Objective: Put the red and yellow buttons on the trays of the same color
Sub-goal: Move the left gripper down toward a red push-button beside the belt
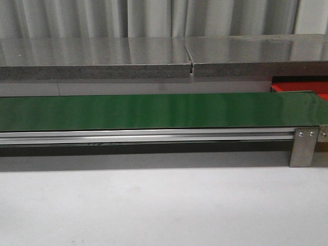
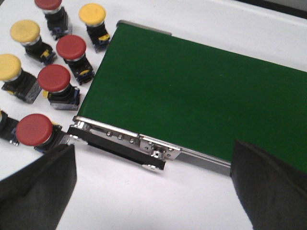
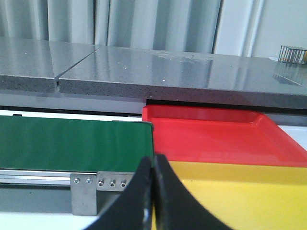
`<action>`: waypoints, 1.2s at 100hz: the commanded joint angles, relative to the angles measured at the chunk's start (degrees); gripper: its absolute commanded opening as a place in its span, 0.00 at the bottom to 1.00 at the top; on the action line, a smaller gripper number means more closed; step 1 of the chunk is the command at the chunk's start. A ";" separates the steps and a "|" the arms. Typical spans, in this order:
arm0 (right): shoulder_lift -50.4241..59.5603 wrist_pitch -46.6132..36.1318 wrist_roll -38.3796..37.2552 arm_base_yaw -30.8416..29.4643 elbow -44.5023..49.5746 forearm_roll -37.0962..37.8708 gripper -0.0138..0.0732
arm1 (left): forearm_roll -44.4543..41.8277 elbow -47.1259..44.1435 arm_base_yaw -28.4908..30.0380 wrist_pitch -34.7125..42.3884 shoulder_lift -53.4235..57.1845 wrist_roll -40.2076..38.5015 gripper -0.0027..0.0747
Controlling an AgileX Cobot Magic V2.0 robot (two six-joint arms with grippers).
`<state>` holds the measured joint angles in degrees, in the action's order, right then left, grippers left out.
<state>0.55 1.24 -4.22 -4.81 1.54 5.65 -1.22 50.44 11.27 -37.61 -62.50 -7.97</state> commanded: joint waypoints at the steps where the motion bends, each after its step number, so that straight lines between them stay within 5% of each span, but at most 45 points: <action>1: 0.86 -4.50 -0.02 -0.14 -0.57 0.77 0.08 | 1.86 3.80 2.24 -0.09 -1.62 -0.83 0.86; 52: 0.86 -4.50 -0.02 -0.14 -0.57 0.77 0.08 | 7.09 6.62 20.20 -7.44 -14.02 -2.86 0.86; 120: 0.86 -4.50 -0.02 -0.14 -0.57 0.77 0.08 | 11.65 18.36 23.16 -8.95 -30.23 -9.40 0.86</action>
<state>0.55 1.24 -4.22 -4.81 1.54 5.65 9.40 65.53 34.34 -46.82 -93.10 -15.60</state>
